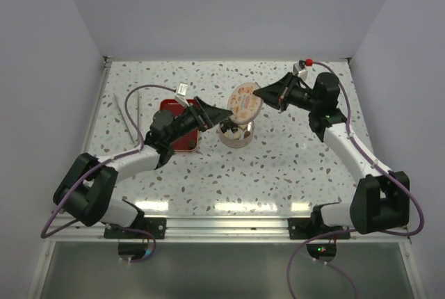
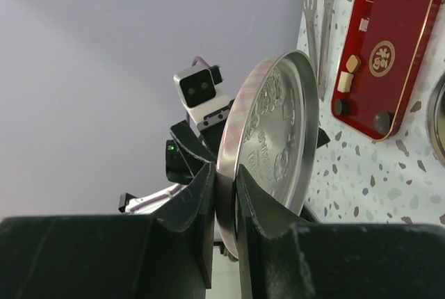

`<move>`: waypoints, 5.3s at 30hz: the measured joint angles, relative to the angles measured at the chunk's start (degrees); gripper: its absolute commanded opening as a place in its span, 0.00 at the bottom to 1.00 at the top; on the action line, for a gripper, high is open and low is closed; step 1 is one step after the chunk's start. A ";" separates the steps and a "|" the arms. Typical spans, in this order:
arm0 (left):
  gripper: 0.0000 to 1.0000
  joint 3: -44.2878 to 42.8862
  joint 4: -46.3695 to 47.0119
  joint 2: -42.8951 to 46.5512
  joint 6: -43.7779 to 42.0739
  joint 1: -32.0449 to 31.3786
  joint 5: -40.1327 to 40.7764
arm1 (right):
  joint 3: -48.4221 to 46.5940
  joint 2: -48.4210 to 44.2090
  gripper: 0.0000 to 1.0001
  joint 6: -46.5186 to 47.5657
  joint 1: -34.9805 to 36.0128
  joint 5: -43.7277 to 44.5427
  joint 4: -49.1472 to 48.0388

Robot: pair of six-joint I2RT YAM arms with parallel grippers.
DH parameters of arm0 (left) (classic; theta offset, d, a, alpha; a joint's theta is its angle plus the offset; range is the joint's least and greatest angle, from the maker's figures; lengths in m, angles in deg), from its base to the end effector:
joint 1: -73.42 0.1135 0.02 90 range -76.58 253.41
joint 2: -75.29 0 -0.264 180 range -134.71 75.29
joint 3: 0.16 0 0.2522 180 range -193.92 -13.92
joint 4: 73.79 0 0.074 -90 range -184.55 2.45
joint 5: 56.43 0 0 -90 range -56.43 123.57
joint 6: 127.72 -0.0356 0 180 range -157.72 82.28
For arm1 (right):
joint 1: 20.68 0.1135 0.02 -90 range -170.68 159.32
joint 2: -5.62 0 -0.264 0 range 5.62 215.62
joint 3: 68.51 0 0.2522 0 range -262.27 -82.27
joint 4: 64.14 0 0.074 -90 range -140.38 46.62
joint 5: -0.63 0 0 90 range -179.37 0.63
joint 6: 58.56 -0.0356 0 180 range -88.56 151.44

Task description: Pack the chocolate

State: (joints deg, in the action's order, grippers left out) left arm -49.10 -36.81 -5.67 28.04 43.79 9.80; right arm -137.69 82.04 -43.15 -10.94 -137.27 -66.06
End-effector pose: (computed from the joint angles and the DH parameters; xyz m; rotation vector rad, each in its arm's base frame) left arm 0.2524 -0.1601 0.2497 -0.1550 1.7237 -1.5994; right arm 0.2968 0.0777 0.3293 0.3569 1.9468 1.7262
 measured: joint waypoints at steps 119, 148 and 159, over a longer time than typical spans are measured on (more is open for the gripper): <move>0.85 -6.27 -17.42 -14.82 -19.10 0.61 5.84 | 6.36 29.35 0.08 14.49 0.68 -1.77 -18.18; 0.85 -5.62 -8.74 -12.15 -20.59 0.24 4.46 | 9.40 32.22 0.09 4.13 -1.66 -2.64 -33.16; 0.85 -5.51 -9.31 -11.26 -21.88 0.24 4.48 | 9.92 30.38 0.09 3.89 -3.21 -2.69 -32.54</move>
State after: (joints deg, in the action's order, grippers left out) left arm -54.60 -46.12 -16.93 6.16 44.03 14.28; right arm -127.77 112.42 -39.26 -14.16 -139.96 -98.61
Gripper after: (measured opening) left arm 0.851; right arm 0.186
